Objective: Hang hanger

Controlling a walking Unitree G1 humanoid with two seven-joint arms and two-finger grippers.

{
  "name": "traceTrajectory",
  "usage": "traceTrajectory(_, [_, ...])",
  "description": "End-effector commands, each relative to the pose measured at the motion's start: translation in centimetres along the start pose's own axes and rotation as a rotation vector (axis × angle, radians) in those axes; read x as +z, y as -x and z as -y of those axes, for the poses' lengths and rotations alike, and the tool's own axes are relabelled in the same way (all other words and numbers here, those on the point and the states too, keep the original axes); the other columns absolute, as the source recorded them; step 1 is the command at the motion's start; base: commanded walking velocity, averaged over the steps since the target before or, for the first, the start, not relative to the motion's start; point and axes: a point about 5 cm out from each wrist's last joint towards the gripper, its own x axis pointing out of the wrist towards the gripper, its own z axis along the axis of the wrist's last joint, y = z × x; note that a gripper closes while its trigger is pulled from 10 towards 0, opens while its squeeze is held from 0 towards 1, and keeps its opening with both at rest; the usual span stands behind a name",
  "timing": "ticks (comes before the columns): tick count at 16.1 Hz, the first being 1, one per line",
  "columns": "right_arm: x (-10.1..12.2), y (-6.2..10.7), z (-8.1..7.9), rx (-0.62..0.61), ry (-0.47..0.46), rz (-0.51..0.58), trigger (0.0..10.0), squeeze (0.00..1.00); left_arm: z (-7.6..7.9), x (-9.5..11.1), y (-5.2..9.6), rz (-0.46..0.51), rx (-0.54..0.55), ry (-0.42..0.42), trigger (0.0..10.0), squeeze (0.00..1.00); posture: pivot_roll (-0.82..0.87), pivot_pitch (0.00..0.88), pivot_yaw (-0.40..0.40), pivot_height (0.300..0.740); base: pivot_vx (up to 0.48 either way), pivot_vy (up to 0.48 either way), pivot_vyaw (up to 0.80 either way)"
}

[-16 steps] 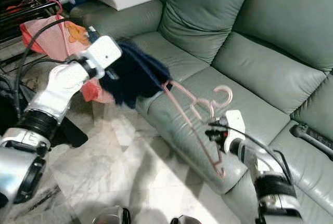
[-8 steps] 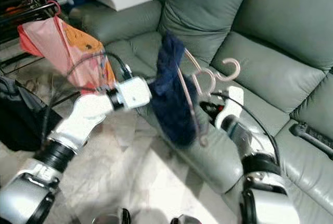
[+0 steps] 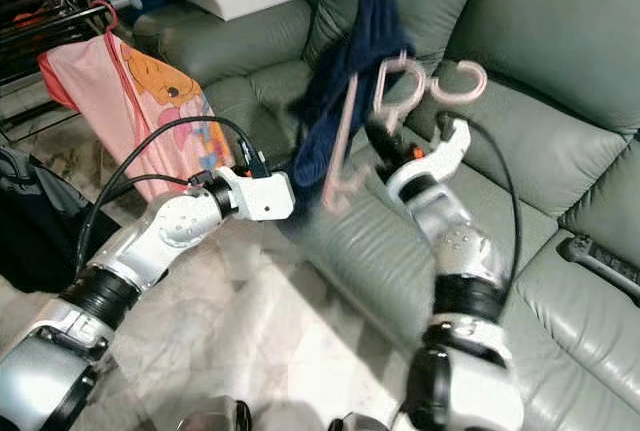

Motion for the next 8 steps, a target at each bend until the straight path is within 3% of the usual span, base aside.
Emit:
traceTrajectory(1, [2.4, -0.6, -2.4, 0.077, 0.004, 0.115, 10.0, 0.00, 1.7, 0.0, -0.1, 0.006, -0.064, -0.002, 10.0, 0.00, -0.02, 0.043, 0.014, 0.740, 0.000, 0.000, 0.00])
traceTrajectory(2, [2.6, -0.8, -3.3, 0.103, 0.025, 0.116, 10.0, 0.00, 2.7, -0.4, 0.1, -0.019, -0.090, 0.047, 10.0, 0.00, -0.02, 0.043, 0.016, 0.740, 0.000, 0.000, 0.00])
traceTrajectory(3, [2.7, -0.9, -3.9, 0.112, 0.117, 0.101, 10.0, 0.00, 3.9, -0.7, 0.4, -0.045, -0.120, 0.105, 10.0, 0.00, -0.02, 0.044, 0.017, 0.740, 0.000, 0.000, 0.00])
traceTrajectory(4, [3.0, -0.8, -4.1, 0.094, 0.284, 0.098, 10.0, 0.00, 4.9, -0.7, 0.7, -0.056, -0.160, 0.140, 10.0, 0.00, -0.02, 0.045, 0.014, 0.740, 0.000, 0.000, 0.00])
traceTrajectory(5, [3.2, -0.8, -4.0, 0.074, 0.363, 0.106, 10.0, 0.00, 5.4, -0.7, 0.9, -0.062, -0.173, 0.148, 10.0, 0.00, -0.02, 0.045, 0.014, 0.740, 0.000, 0.000, 0.00])
traceTrajectory(7, [3.6, -0.8, -4.2, 0.042, 0.843, 0.099, 10.0, 0.00, 6.8, -1.0, 1.3, -0.092, -0.200, 0.204, 10.0, 0.00, -0.02, 0.047, 0.013, 0.740, 0.000, 0.000, 0.00])
traceTrajectory(8, [3.8, -0.8, -4.5, 0.051, 0.888, 0.114, 10.0, 0.00, 7.5, -1.1, 1.5, -0.108, -0.220, 0.238, 10.0, 0.00, -0.02, 0.047, 0.012, 0.740, 0.000, 0.000, 0.00])
